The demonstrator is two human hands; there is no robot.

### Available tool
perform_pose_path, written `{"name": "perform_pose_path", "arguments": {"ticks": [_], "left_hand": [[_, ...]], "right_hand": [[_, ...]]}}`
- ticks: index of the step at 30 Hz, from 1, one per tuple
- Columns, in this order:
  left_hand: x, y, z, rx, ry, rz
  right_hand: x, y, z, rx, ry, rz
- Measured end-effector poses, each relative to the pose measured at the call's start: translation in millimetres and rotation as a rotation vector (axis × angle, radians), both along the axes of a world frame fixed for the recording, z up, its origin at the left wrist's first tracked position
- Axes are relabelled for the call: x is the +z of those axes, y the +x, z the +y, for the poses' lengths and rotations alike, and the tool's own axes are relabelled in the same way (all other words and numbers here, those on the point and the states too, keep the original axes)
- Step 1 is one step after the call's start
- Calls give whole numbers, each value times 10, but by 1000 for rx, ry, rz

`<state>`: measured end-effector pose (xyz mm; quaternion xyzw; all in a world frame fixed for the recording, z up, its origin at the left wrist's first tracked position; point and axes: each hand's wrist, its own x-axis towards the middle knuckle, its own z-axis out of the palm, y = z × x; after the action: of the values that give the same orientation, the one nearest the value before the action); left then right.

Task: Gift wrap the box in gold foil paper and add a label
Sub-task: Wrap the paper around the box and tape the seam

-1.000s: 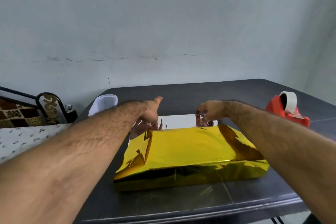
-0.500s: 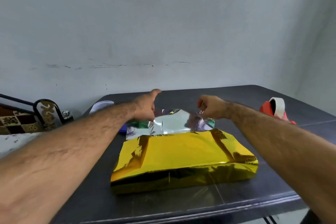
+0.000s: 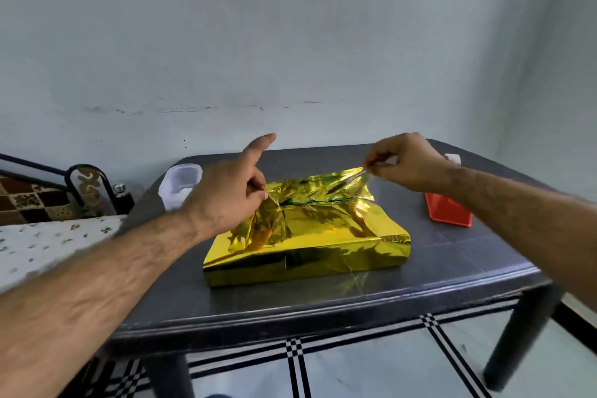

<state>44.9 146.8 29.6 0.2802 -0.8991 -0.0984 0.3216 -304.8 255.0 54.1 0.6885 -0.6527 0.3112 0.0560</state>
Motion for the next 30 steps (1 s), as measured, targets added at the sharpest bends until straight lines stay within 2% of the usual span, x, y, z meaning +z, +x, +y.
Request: {"name": "perform_pose_path", "arguments": {"ticks": [2,4,5,6,9,12,18,23,30], "left_hand": [[-58,24,82,3,-2,32],[-80,11,142,5,-13,46],[-78,-13,152,7,-20,43],[-73,-47,151,14,-25,35],[-30,-179,84,57,-20,22],[45,-293,3,128,15,23],[177,-645,-243,198,253,-119],[238,-975,-455,234,127,-333],[130,-1195,-746,293,57,-350]], "right_hand": [[-25,118,141,27,-124,102],[-62,334,288,99,-336,337],[-91,476,348,150,-368,406],[-117,639,396,201,-297,423],[-173,1138,397,175,232,447],[-264,1373,230,94,479,465],[-272,1386,-65,42,647,311],[-253,1359,-164,80,686,269],[-237,1374,-127,71,661,297]]}}
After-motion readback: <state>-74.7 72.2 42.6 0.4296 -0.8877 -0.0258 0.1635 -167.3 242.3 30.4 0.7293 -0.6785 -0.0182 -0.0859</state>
